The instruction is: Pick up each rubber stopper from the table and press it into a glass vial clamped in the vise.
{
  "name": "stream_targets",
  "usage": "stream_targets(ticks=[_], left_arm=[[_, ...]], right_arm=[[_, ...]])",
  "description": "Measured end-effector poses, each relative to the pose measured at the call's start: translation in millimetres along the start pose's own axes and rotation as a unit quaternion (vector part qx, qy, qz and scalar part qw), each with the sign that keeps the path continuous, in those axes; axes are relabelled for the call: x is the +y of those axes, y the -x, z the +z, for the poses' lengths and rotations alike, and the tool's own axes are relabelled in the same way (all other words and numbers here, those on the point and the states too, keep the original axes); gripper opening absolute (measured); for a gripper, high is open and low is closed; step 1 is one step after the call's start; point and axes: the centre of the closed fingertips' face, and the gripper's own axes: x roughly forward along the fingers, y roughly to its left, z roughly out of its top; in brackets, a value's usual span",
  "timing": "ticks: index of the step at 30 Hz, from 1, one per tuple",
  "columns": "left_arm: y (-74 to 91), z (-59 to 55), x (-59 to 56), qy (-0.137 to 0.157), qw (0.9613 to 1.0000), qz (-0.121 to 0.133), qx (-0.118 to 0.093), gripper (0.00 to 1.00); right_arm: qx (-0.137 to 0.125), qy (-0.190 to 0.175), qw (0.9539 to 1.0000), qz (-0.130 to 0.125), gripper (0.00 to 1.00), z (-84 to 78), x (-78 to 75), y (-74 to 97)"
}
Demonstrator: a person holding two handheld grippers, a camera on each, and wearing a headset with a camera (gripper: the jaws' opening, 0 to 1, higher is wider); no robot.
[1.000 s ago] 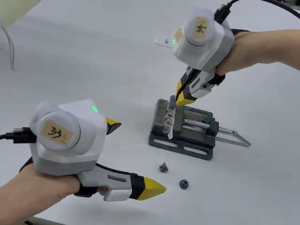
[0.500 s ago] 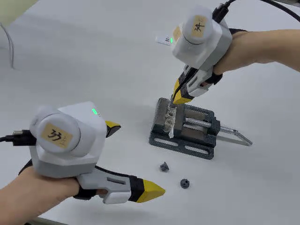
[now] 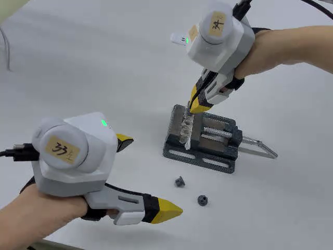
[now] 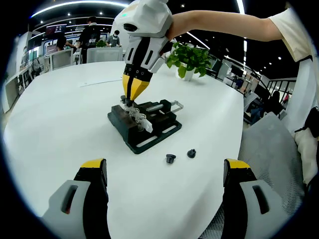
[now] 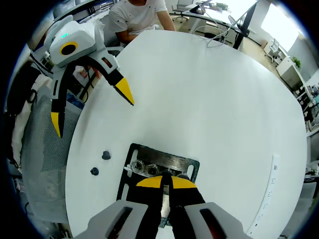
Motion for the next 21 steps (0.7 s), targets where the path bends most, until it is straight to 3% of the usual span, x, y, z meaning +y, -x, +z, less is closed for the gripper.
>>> stream_targets(ticks=[8, 12, 21], left_arm=[[-4.5, 0.5, 0.0, 0.006, 1.0000, -0.004, -0.001, 0.96], [-6.1, 0.4, 1.2, 0.009, 0.9999, -0.005, -0.002, 0.96], [-9.1, 0.2, 3.9, 0.018, 0.9998, -0.006, -0.008, 0.96]], right_arm=[[0.005, 0.009, 0.9999, 0.006, 0.00, -0.6, -0.2, -0.3], [0.013, -0.008, 0.9999, 0.003, 0.00, 0.6, -0.6, -1.4], [0.048, 0.001, 0.9987, 0.016, 0.00, -1.7, 0.5, -2.3]])
